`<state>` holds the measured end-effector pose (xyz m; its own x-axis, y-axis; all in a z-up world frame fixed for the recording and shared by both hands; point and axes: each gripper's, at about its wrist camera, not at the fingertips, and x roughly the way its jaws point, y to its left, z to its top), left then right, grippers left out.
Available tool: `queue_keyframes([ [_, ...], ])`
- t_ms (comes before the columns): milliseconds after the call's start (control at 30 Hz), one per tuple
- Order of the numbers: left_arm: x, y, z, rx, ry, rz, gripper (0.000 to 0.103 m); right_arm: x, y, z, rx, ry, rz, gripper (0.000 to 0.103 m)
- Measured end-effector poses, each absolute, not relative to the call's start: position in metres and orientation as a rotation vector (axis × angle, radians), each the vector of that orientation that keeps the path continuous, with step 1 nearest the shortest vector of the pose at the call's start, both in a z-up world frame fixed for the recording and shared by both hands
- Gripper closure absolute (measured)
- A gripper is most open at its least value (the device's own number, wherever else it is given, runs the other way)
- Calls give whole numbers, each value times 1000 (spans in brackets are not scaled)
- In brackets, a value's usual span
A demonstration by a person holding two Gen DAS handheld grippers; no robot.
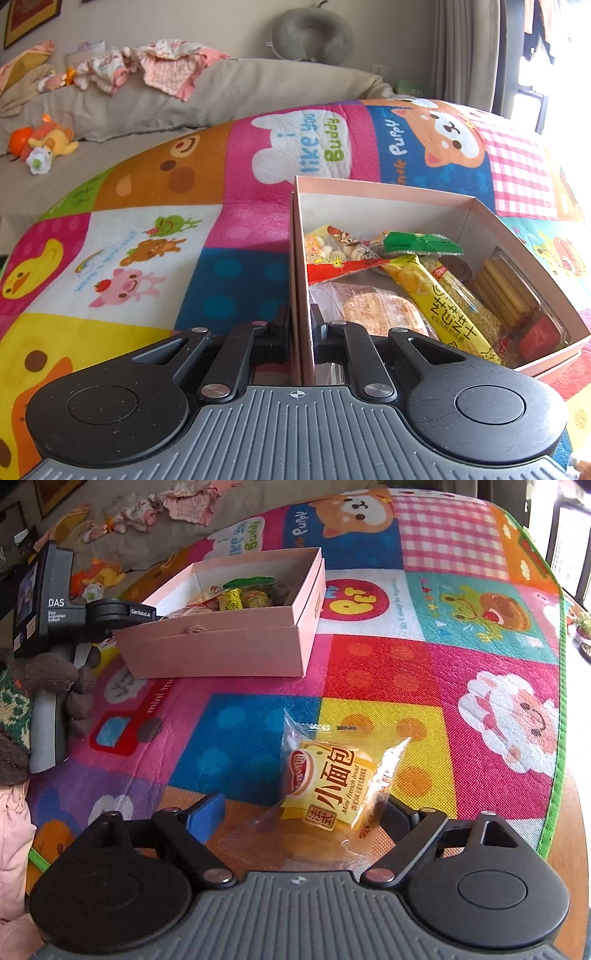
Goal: Organize objects
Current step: 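Close the right tool on the yellow bun packet and lift it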
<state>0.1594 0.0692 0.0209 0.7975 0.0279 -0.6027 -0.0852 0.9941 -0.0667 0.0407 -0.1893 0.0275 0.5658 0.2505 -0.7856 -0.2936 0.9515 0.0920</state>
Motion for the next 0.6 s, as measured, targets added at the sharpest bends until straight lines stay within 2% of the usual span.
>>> queue_keyframes([
  [67,159,69,21,-94,645,60,91,40,-186,30,-76,909,315,34],
  [133,159,69,21,-93,645,60,91,39,-185,30,-86,914,316,40],
  [400,159,69,21,-95,645,60,91,25,-183,31,-183,930,334,39],
  [600,159,68,20,-96,645,59,91,22,-181,34,-188,929,314,45],
])
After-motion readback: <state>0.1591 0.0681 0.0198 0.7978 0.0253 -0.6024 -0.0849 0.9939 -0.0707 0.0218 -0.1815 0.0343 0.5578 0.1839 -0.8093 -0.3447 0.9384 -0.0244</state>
